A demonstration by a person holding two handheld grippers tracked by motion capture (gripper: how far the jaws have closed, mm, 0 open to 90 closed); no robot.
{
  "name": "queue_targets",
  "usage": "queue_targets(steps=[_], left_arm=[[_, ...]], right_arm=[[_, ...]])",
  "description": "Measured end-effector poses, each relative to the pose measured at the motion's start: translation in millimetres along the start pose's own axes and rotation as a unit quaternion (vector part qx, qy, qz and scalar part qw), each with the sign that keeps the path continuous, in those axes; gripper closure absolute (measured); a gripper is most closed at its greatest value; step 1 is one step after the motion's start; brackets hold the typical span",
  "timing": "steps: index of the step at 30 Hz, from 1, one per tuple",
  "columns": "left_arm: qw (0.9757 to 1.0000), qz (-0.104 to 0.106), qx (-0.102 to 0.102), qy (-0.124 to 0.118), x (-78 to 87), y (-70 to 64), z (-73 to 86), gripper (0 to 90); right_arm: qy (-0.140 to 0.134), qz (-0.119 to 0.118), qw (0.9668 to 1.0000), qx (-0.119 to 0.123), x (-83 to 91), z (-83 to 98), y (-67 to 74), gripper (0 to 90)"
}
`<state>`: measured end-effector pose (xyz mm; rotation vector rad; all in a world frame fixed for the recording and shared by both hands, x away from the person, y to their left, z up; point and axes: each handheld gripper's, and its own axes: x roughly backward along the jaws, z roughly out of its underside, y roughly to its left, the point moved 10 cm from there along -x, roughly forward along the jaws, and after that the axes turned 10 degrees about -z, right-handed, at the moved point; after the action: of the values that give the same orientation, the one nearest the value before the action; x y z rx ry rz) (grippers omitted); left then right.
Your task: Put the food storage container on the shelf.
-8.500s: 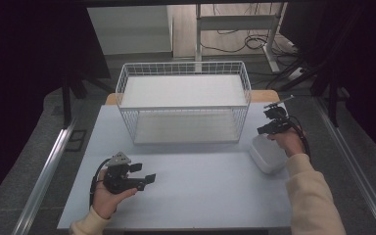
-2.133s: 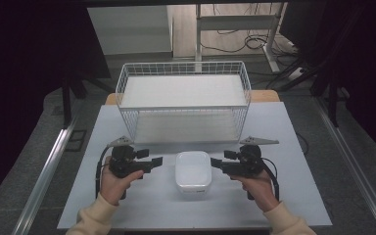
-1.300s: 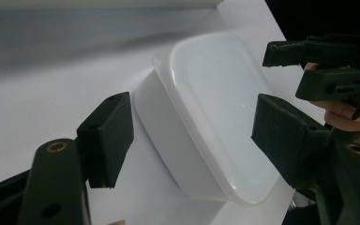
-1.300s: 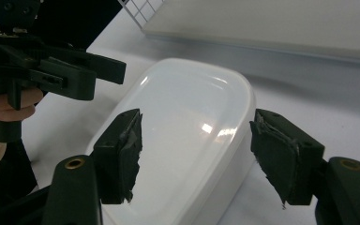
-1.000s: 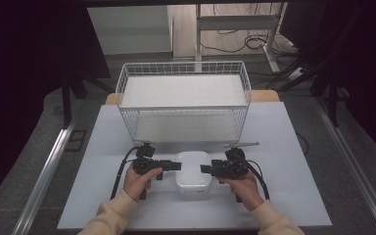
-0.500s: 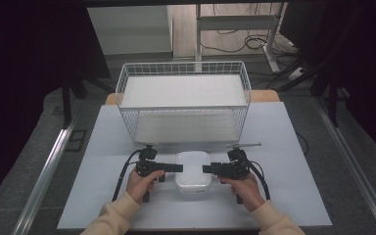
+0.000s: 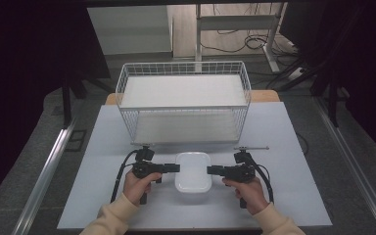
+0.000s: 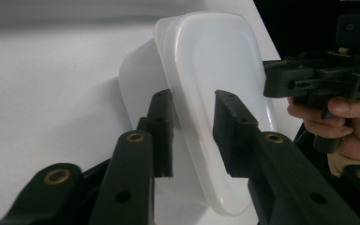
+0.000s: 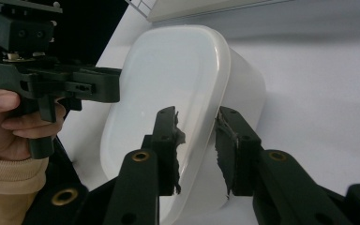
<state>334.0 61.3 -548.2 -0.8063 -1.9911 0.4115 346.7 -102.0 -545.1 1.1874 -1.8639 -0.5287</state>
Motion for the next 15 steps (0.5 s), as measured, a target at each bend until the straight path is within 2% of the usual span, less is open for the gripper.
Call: queue_targets(steps=[3, 10, 15], left_arm=[[0.9998, -0.008, -0.018, -0.006, 3.8, -1.8, 1.5, 71.2], [0.9988, -0.014, -0.04, -0.026, 12.2, -7.3, 2.1, 75.1], [0.9983, -0.016, -0.048, -0.03, 15.4, -8.2, 1.8, 77.7]], right_arm=[[0.0, -0.004, 1.0, 0.003, 2.2, 1.7, 4.2, 72.3], [-0.004, -0.018, 0.9997, 0.013, 8.3, 5.2, 13.5, 77.8], [-0.003, -0.008, 0.9995, 0.031, 10.0, 5.1, 16.8, 79.5]])
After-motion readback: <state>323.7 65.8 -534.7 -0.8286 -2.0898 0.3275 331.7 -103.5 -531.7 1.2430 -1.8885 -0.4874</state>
